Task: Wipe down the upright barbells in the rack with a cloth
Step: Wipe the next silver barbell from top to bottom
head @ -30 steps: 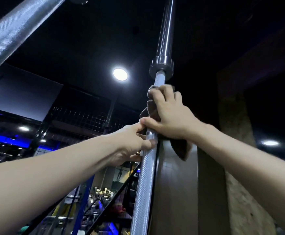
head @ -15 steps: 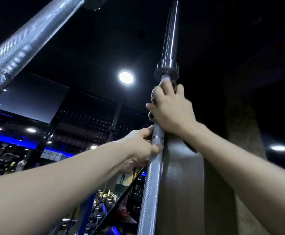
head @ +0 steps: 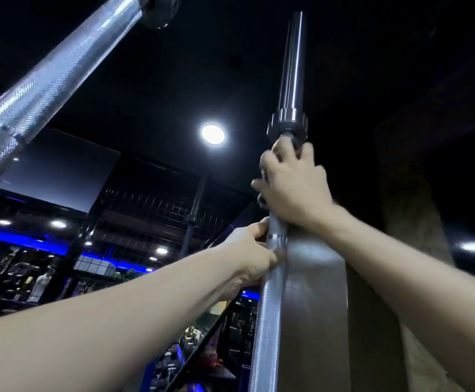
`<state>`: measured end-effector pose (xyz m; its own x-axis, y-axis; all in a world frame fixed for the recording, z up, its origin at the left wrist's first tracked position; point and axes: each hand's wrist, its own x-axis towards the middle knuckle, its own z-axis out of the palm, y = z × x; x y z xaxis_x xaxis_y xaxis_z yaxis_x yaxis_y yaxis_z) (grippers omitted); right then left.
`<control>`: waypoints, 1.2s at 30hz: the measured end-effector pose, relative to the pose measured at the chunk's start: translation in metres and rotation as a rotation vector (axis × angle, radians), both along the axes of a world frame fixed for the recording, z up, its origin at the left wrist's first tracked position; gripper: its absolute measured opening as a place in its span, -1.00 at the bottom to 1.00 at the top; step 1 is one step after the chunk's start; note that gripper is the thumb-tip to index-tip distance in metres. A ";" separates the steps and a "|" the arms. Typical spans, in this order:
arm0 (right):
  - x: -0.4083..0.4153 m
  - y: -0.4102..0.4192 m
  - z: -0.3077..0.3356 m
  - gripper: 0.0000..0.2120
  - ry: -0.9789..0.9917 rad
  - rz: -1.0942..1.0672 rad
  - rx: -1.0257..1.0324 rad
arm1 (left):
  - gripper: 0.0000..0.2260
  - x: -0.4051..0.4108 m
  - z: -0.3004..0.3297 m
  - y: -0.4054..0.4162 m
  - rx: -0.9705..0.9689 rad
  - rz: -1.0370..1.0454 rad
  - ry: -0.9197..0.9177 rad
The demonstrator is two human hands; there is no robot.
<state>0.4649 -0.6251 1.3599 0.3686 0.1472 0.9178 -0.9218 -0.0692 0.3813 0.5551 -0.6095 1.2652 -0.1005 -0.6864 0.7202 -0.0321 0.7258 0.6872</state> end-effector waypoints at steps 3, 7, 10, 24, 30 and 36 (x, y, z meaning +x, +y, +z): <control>-0.004 0.000 -0.019 -0.69 0.128 0.010 -0.040 | -0.50 -0.001 -0.002 0.000 -0.002 0.018 0.012; -0.001 0.006 0.046 -0.74 -0.018 0.072 0.075 | -0.45 -0.001 -0.002 -0.001 0.000 0.007 0.028; 0.005 -0.004 0.065 -0.73 -0.105 0.114 0.055 | -0.44 0.002 -0.002 -0.004 -0.005 -0.005 0.028; -0.022 0.004 -0.051 -0.49 0.078 0.244 0.349 | -0.66 0.012 -0.038 0.004 0.060 -0.164 -0.030; -0.002 0.001 0.021 -0.45 -0.174 0.270 0.316 | -0.53 0.008 -0.038 0.001 0.072 -0.125 -0.015; -0.002 -0.005 -0.026 -0.46 -0.206 0.398 0.269 | -0.63 0.013 -0.041 0.000 0.042 -0.138 0.003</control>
<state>0.4625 -0.6301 1.3337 0.1400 -0.0116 0.9901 -0.8582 -0.5002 0.1154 0.5682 -0.6092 1.2241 -0.1937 -0.6957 0.6917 0.0679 0.6938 0.7169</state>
